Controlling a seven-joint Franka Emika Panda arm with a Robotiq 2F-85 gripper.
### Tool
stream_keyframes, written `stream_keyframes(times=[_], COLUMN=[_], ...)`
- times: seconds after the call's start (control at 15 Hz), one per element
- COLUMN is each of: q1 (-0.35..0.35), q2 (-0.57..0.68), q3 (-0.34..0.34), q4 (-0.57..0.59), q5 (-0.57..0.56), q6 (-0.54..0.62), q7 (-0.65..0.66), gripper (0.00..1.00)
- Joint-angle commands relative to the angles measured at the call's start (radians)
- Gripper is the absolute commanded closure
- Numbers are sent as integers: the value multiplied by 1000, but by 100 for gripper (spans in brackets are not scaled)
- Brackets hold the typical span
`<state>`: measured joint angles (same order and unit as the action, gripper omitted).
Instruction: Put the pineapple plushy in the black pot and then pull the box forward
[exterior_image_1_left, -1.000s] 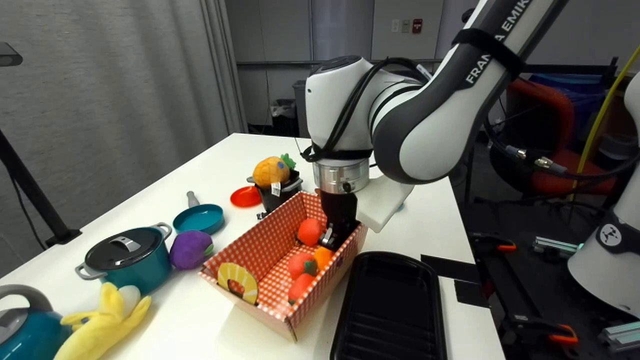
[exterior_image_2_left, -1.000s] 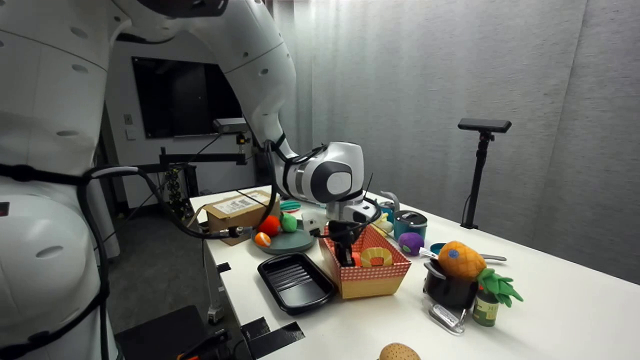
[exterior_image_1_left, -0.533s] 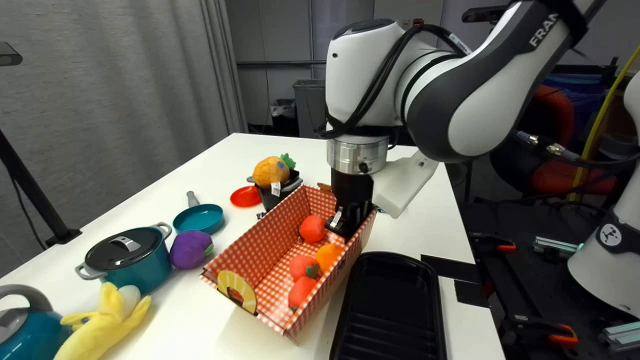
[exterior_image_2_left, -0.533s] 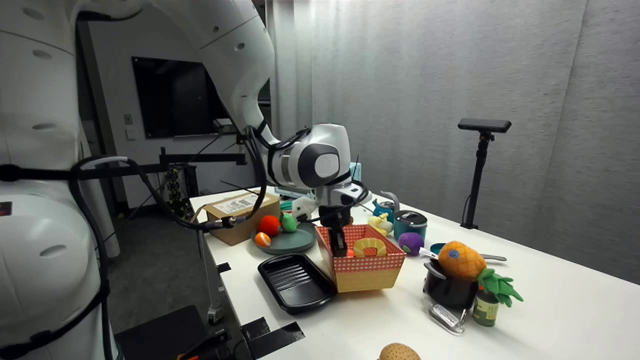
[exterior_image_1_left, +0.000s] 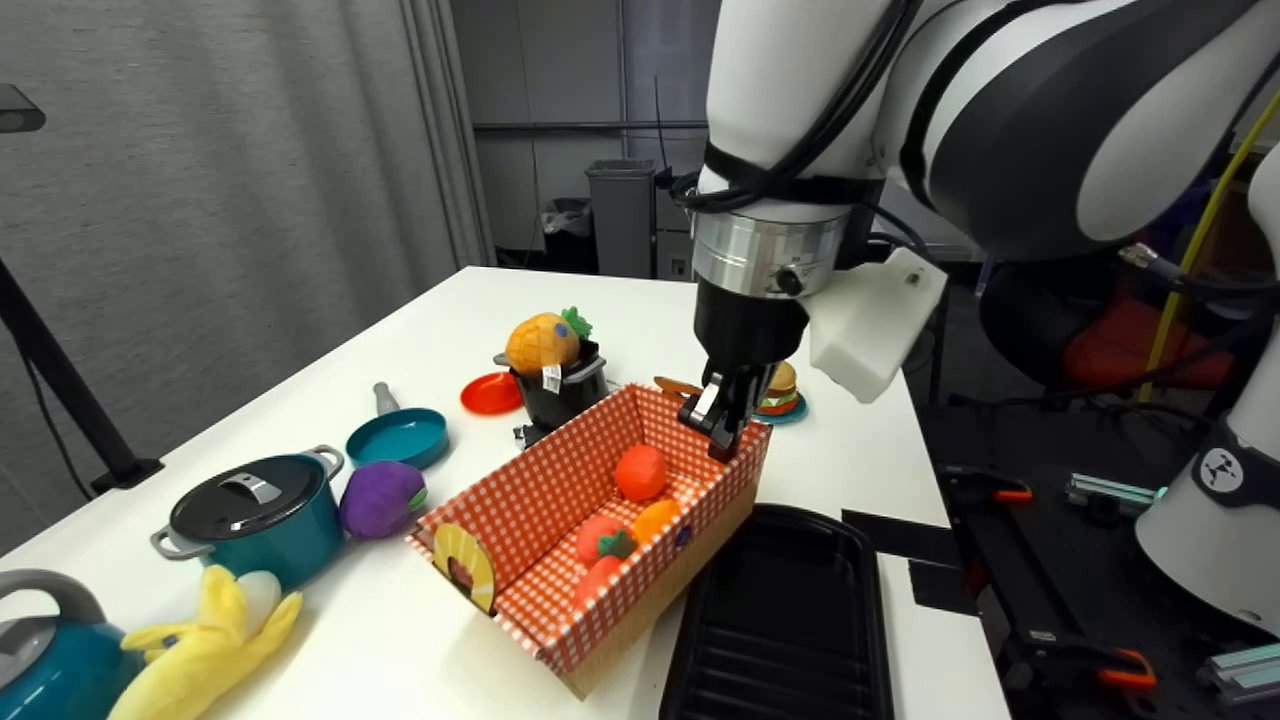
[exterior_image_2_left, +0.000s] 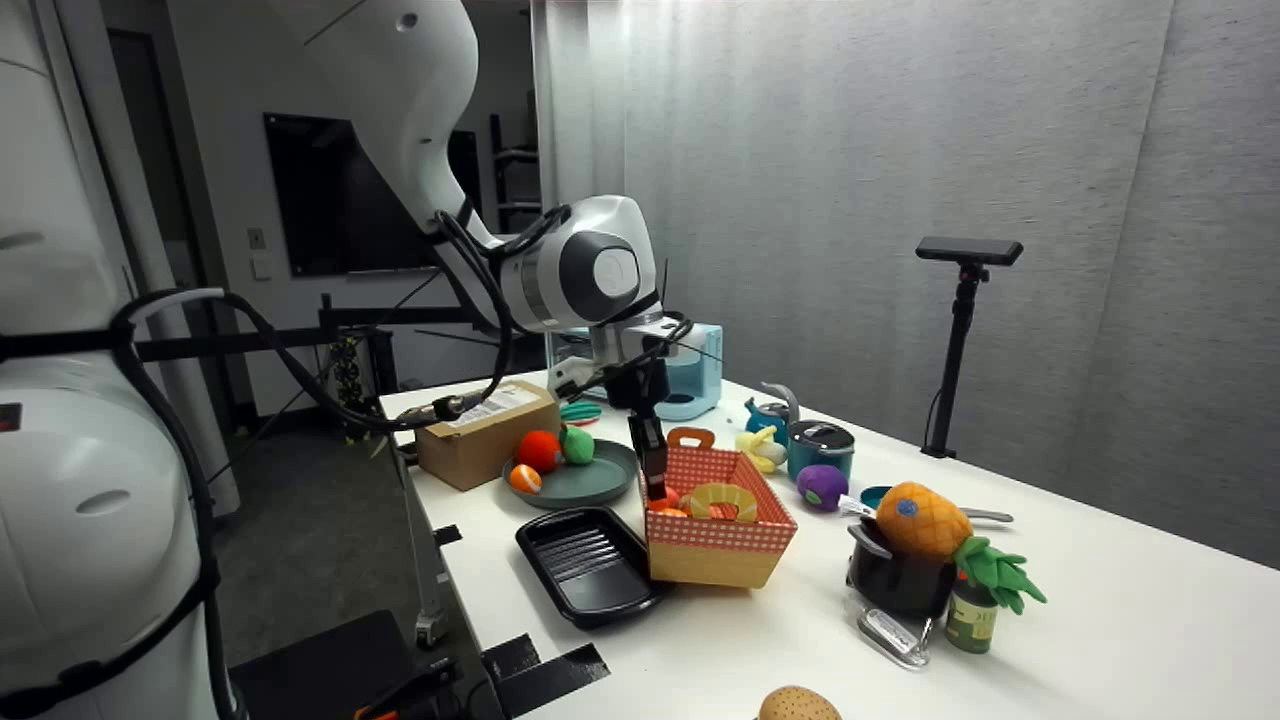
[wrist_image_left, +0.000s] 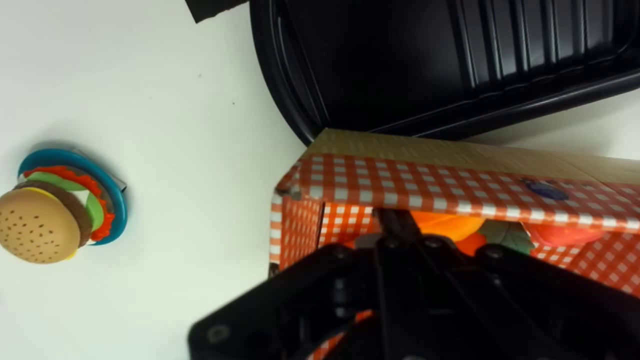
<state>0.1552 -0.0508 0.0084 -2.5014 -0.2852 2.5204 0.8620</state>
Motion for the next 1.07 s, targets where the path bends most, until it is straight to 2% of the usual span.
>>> stream_keyframes(times=[0.0,0.27,0.33,0.4,0.47,0.87,0.93,1.0], q1=[-34,-46,-43,-43,-38,-19,-49,-48], q2=[-98,-152,-163,-171,-181,-224,-184,-190], q3=[61,104,111,118,122,138,162,164], q4=[-34,-34,-32,-32,-31,-30,-8,-8], q5=[-45,-29,-9,0,21,157,112,133], q6=[-46,-49,-42,-36,-25,14,-12,-8], q7=[44,9,-11,-26,-51,-211,-161,-183], gripper=[100,100,74,73,68,21,40,31])
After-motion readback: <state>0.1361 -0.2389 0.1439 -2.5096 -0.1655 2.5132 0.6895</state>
